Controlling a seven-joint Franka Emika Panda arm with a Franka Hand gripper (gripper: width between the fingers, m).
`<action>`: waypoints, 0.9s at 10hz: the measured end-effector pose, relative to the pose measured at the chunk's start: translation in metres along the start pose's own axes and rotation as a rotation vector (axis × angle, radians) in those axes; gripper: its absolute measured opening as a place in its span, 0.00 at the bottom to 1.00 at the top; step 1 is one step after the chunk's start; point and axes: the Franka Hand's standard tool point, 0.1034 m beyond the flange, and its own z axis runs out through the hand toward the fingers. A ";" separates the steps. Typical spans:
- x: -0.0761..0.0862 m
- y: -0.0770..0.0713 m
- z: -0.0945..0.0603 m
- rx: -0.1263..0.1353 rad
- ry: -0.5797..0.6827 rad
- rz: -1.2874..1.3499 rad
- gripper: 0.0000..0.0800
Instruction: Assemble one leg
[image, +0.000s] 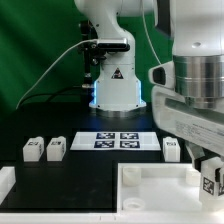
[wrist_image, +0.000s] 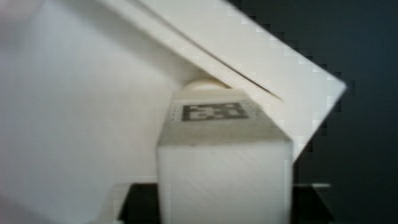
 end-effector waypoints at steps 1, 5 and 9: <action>-0.001 0.001 0.000 0.013 -0.008 0.157 0.37; -0.002 0.003 0.000 0.031 -0.016 0.349 0.37; -0.011 0.001 0.002 0.038 0.004 -0.110 0.76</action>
Offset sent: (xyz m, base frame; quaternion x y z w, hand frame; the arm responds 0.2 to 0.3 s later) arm -0.0071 -0.0017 -0.0093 -0.0056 0.0261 0.1727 0.9846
